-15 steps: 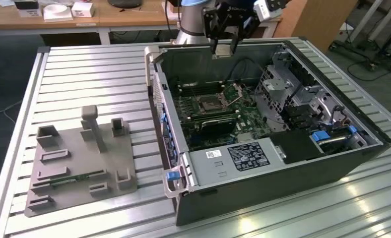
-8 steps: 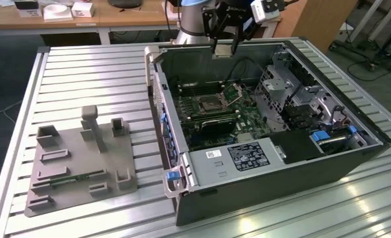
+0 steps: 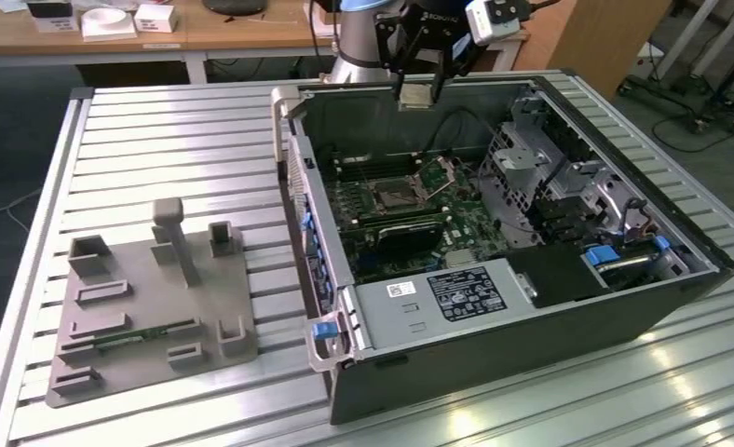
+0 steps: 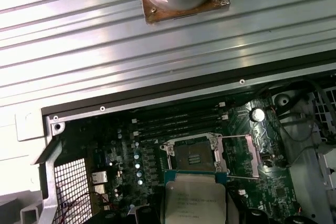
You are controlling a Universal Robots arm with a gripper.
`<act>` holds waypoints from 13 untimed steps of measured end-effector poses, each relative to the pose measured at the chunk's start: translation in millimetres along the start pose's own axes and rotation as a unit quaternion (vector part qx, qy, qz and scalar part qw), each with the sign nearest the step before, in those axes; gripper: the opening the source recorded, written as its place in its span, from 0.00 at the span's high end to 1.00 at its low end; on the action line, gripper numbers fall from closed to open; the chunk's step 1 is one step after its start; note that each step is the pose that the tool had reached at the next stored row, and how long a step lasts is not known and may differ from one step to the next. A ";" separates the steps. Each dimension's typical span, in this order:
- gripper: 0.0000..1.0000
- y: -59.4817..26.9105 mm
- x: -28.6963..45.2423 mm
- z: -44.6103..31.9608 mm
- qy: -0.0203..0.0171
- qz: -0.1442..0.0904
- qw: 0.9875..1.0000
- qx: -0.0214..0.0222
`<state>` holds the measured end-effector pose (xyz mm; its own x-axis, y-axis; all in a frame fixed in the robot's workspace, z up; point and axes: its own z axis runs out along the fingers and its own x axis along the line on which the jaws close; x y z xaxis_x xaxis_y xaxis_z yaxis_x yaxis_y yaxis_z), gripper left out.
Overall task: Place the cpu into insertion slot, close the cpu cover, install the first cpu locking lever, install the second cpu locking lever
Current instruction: 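Place the cpu into insertion slot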
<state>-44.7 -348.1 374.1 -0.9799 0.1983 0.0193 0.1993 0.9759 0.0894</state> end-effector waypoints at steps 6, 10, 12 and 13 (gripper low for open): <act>0.46 0.0 0.1 0.0 0.000 0.003 1.000 0.000; 0.46 -0.1 0.1 0.3 -0.002 0.028 1.000 0.000; 0.46 -0.1 0.1 0.6 -0.004 0.046 0.999 -0.001; 0.46 -0.1 0.1 0.9 -0.005 0.055 0.998 -0.001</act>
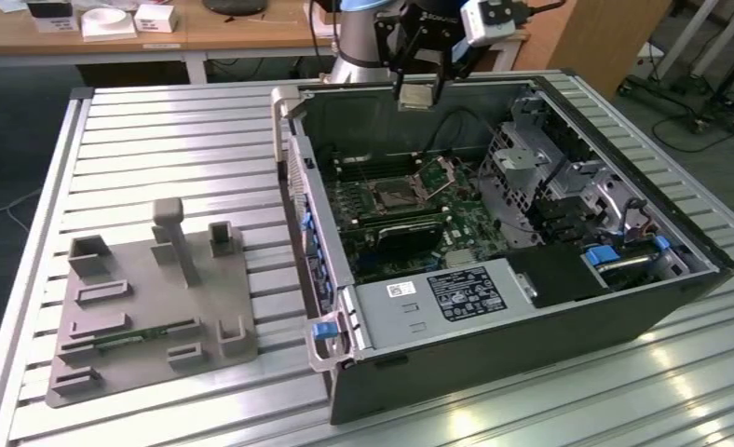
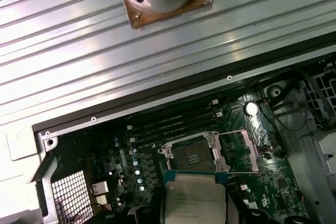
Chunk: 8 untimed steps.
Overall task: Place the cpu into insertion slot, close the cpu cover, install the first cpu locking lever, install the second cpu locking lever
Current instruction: 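Place the cpu into insertion slot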
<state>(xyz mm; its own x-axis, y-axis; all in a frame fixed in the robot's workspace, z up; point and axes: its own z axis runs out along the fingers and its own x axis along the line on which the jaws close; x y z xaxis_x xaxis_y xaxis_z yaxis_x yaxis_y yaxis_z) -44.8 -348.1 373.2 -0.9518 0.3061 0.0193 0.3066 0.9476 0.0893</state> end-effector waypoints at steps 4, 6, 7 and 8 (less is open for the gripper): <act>0.46 -0.1 0.0 1.0 -0.003 0.036 0.999 -0.001; 0.46 -0.1 0.0 1.5 -0.005 0.054 0.999 -0.001; 0.46 -0.1 0.0 1.8 -0.006 0.063 0.998 -0.001; 0.46 -0.2 0.0 2.1 -0.006 0.072 0.997 -0.001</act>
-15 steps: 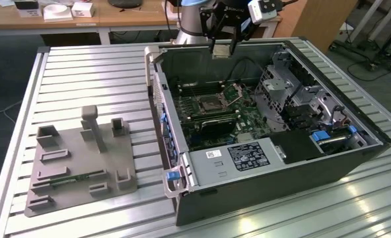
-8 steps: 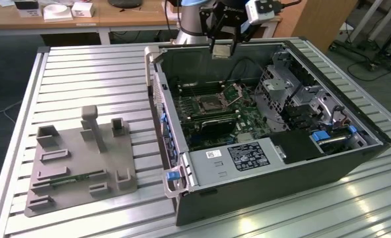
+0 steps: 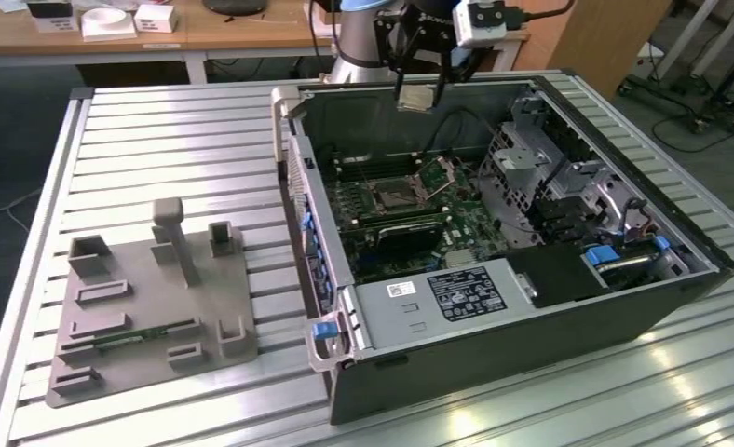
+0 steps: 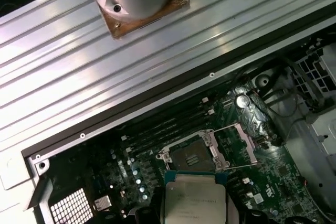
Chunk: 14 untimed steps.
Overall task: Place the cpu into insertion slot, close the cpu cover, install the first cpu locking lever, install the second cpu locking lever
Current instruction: 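Place the cpu into insertion slot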
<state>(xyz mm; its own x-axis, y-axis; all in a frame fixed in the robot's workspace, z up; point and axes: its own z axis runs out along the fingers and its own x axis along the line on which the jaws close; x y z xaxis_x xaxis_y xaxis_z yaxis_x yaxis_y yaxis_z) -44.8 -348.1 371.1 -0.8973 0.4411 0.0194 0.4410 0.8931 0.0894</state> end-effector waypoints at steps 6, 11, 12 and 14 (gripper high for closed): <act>0.46 -0.2 0.0 1.9 -0.005 0.053 0.999 -0.001; 0.46 -0.3 -0.1 3.7 -0.009 0.097 0.995 -0.002; 0.46 -0.4 -0.1 4.1 -0.010 0.106 0.994 -0.002; 0.46 -0.4 -0.1 4.7 -0.011 0.123 0.992 -0.002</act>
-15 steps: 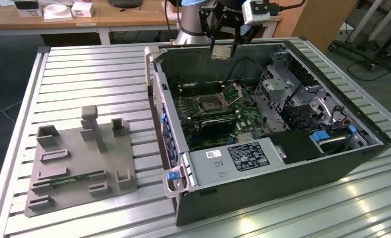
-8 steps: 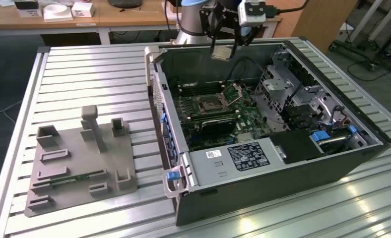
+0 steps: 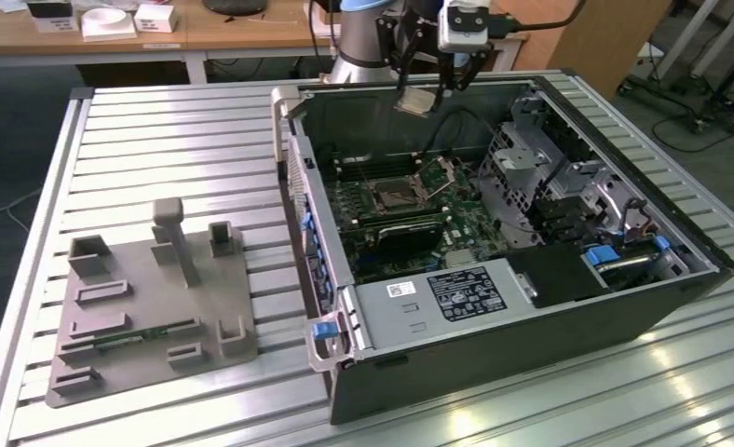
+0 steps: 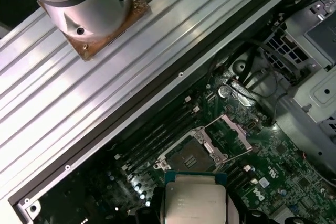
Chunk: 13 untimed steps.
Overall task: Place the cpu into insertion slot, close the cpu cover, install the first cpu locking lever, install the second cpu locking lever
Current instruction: 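Place the cpu into insertion slot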
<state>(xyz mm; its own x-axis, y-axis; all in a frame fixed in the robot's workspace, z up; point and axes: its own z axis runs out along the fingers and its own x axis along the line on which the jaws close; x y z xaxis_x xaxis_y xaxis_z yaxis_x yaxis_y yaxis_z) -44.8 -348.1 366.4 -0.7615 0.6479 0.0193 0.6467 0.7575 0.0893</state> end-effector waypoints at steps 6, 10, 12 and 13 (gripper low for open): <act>0.46 -0.2 0.1 0.3 -0.001 0.014 1.000 0.000; 0.46 -0.2 0.1 0.3 -0.001 0.014 1.000 0.000; 0.46 -0.2 0.1 0.3 -0.001 0.014 1.000 0.000; 0.46 -0.2 0.1 0.3 -0.001 0.014 1.000 0.000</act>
<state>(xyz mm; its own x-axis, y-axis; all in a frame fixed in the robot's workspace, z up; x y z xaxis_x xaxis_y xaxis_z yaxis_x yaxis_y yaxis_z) -45.0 -348.1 366.1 -0.7426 0.6695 0.0193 0.6682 0.7386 0.0893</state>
